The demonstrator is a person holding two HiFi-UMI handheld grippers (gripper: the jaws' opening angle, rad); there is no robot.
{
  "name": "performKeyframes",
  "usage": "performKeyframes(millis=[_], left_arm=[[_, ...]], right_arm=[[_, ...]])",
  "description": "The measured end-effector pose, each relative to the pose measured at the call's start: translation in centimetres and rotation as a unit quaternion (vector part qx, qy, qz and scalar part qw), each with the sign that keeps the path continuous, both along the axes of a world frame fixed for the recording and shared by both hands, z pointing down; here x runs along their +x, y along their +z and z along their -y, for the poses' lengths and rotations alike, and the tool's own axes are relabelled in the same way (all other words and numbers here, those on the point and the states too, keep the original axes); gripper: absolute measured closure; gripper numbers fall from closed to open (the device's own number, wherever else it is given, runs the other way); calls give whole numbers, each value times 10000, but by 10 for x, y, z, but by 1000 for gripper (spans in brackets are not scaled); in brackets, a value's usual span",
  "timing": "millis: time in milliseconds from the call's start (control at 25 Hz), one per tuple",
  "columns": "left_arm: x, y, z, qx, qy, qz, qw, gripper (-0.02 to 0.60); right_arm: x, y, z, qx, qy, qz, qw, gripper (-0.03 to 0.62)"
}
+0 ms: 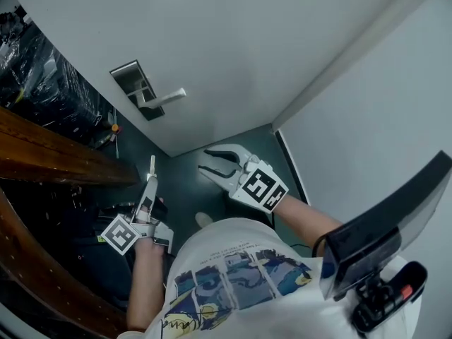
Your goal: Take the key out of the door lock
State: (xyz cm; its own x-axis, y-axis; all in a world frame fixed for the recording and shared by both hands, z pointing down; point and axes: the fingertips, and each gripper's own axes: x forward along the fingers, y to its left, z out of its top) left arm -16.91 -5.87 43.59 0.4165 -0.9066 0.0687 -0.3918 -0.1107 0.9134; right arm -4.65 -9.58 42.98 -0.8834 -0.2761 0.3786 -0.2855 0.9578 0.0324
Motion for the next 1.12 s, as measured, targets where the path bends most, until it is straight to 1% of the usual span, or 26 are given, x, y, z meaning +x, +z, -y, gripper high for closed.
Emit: performKeyframes(millis=[200, 400, 600, 840, 1040, 1120], left_arm=[[4, 3, -8, 4, 75, 113, 9999, 557], [9, 4, -10, -51, 176, 71, 9998, 557], [8, 10, -6, -46, 216, 109, 9997, 557], [16, 0, -16, 25, 241, 98, 9997, 557], [13, 8, -17, -89, 193, 42, 9998, 557], [10, 11, -14, -118, 189, 81, 9997, 557]], right_arm=[[3, 0, -11, 5, -49, 6, 10000, 447], [3, -4, -18, 28, -35, -11, 10000, 447], [0, 1, -18, 37, -40, -11, 10000, 448], [6, -9, -32, 95, -50, -58, 9999, 450], [2, -7, -31, 79, -89, -74, 9999, 451], [-1, -4, -27, 55, -115, -87, 9999, 451]])
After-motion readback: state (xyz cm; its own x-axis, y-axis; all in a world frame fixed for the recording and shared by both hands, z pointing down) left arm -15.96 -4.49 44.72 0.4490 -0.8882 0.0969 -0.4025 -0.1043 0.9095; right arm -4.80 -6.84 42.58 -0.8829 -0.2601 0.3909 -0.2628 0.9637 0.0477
